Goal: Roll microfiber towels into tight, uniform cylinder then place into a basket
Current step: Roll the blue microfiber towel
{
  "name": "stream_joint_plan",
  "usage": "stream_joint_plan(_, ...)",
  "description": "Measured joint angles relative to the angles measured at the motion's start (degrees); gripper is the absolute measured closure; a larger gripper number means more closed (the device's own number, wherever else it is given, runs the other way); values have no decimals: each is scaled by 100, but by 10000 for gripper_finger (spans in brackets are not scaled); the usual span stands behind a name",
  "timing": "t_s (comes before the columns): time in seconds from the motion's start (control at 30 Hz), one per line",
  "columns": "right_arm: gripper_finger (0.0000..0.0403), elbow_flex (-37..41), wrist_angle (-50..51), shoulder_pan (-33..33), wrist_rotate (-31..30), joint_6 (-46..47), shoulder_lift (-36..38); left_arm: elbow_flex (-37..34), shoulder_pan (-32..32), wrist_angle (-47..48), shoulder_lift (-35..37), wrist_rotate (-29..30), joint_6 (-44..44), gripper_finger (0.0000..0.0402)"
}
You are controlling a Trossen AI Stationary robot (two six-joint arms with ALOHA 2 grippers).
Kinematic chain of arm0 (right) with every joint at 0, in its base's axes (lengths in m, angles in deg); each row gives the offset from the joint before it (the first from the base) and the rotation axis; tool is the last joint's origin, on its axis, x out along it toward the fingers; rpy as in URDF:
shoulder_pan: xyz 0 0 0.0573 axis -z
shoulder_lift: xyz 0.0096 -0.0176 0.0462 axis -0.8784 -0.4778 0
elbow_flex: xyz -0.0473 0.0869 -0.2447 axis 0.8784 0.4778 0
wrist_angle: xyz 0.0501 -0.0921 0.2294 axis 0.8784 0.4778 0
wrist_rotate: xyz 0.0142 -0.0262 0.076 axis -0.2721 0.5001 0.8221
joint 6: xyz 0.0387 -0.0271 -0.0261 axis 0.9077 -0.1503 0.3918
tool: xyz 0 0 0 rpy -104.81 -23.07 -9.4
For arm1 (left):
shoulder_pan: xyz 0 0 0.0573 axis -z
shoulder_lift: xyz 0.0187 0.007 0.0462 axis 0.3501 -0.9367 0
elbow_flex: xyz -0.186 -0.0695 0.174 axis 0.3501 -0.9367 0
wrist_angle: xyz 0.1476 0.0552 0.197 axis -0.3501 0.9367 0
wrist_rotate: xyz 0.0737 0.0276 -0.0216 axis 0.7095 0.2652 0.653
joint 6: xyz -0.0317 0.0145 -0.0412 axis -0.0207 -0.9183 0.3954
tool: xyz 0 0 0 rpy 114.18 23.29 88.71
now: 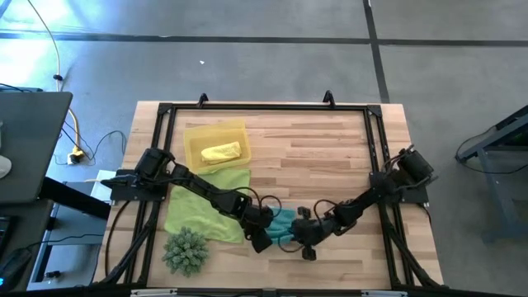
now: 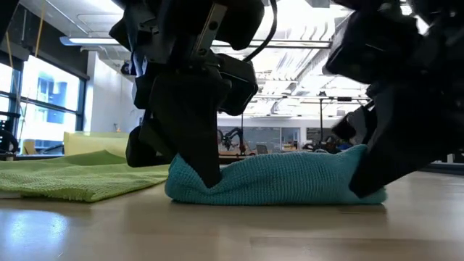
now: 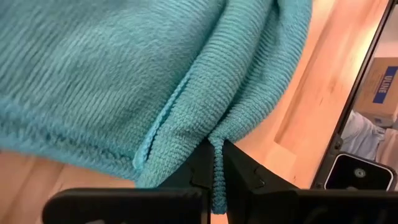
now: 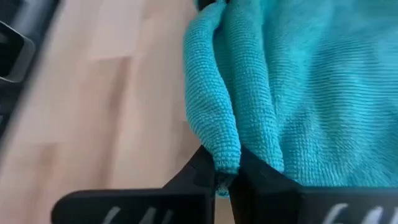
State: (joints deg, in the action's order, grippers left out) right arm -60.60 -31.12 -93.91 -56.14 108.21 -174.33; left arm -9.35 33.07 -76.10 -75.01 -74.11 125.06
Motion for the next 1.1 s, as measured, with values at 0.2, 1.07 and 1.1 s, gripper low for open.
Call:
stream_joint_plan(0.2,400,8,-292,272,1137,1059,-13,0,23,-11,10,-7,184,394)
stream_joint_plan(1.07,402,12,-159,453,1726,2302,-17,16,264,-20,1001,426,-3787,309)
stream_joint_plan(1.1,402,12,-160,453,1716,2299,-17,22,336,-43,1001,428,-3899,304)
